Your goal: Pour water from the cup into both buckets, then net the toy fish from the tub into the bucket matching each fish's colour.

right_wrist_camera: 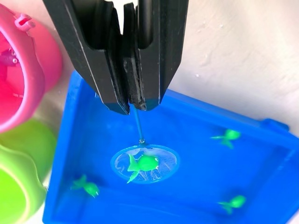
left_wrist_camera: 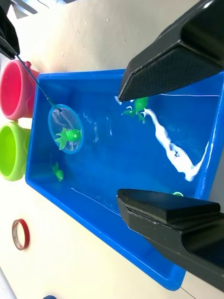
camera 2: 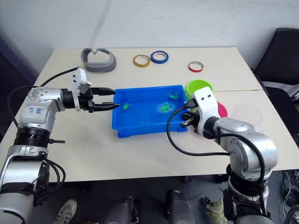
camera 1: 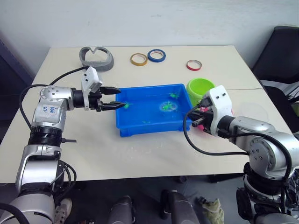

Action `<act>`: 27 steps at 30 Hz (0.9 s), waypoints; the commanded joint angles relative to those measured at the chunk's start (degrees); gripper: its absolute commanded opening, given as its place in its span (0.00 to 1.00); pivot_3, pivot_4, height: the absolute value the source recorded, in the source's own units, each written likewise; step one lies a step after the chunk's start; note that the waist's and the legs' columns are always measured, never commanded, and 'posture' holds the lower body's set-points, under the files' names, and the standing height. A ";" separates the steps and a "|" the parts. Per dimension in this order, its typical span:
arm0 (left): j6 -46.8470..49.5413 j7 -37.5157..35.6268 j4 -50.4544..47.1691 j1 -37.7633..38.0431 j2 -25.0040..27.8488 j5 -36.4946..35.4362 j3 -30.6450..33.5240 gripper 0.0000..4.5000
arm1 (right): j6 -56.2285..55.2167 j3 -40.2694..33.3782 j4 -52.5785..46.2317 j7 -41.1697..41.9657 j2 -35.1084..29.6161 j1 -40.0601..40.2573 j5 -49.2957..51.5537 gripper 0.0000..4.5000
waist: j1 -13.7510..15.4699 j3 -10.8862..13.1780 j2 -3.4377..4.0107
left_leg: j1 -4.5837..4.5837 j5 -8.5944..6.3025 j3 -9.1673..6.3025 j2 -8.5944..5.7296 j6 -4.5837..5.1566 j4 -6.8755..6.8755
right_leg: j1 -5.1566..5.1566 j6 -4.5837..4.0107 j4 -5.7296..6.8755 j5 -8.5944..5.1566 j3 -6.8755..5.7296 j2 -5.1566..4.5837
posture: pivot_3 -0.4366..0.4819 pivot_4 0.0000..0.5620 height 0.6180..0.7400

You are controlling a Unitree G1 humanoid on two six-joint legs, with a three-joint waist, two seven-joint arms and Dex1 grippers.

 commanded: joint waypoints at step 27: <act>4.91 -5.27 -0.26 -4.65 -1.63 -4.07 0.57 0.73 | -15.50 -10.34 7.88 -0.37 -13.32 -3.13 3.84 0.00 | 0.41 0.00 0.00 | -0.07 -0.04 -0.01 -0.04 0.08 0.00 | 0.02 0.02 -0.13 0.01 -0.03 -0.02 | 0.48 0.27 0.78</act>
